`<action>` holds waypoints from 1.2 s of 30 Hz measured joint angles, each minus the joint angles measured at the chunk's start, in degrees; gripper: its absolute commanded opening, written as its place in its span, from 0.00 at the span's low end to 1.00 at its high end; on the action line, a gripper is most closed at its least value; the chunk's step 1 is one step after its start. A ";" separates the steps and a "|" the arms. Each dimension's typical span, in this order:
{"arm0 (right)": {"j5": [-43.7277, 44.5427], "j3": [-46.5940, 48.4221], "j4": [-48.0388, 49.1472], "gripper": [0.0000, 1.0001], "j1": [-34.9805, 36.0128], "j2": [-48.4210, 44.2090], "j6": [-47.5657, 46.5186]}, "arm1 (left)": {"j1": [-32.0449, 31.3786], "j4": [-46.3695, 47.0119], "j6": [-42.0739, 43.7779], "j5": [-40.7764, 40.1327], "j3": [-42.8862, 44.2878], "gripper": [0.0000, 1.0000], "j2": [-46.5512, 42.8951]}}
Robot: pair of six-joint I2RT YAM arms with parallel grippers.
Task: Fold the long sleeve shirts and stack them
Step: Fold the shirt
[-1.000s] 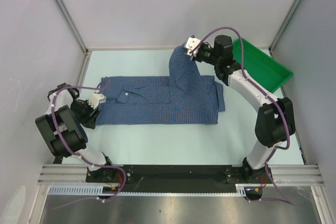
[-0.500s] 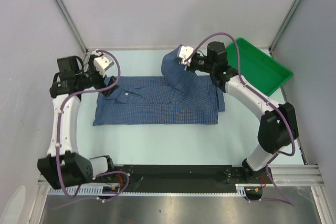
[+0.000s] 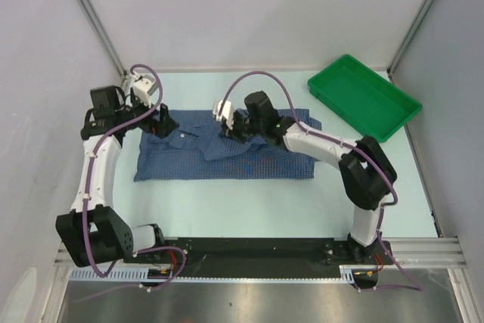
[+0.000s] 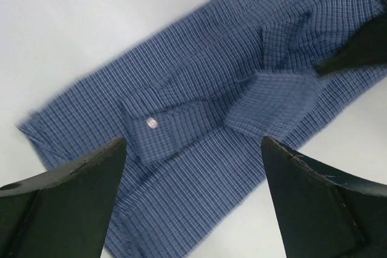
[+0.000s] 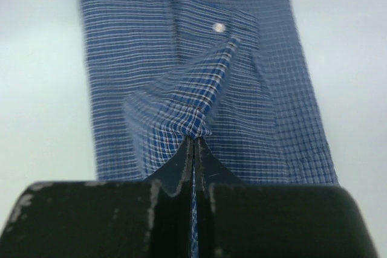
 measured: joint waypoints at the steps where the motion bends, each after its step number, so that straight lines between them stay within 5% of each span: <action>1: 0.94 2.38 -0.13 0.00 -0.52 2.51 2.51 | 0.17 -0.17 -1.36 -0.37 -1.97 0.98 -0.39; 8: 4.07 12.22 1.05 0.00 -12.28 5.31 12.31 | 0.35 -0.70 -3.80 -0.92 -6.93 0.99 -5.75; 16: 8.02 13.07 5.92 0.00 -20.96 5.03 12.59 | 0.35 0.98 -3.91 -1.92 -6.93 0.99 -6.01; 25: 11.32 10.82 8.07 0.00 -16.94 6.12 12.70 | 0.48 0.83 -3.89 -7.45 -6.93 0.99 -5.88; 32: 19.58 6.78 8.81 0.00 -2.95 6.97 14.45 | 3.96 0.46 -7.02 -10.43 -6.97 0.99 -5.46; 34: 22.49 6.82 10.16 0.13 1.42 8.41 15.50 | 5.53 0.42 -7.89 -10.51 -7.15 0.99 -4.90; 35: 23.41 6.95 10.84 0.37 3.34 9.46 16.02 | 6.40 0.31 -8.09 -10.49 -7.28 0.99 -4.48; 36: 24.13 7.39 10.88 0.46 5.14 10.67 16.31 | 6.99 0.02 -8.24 -10.45 -7.41 1.00 -4.02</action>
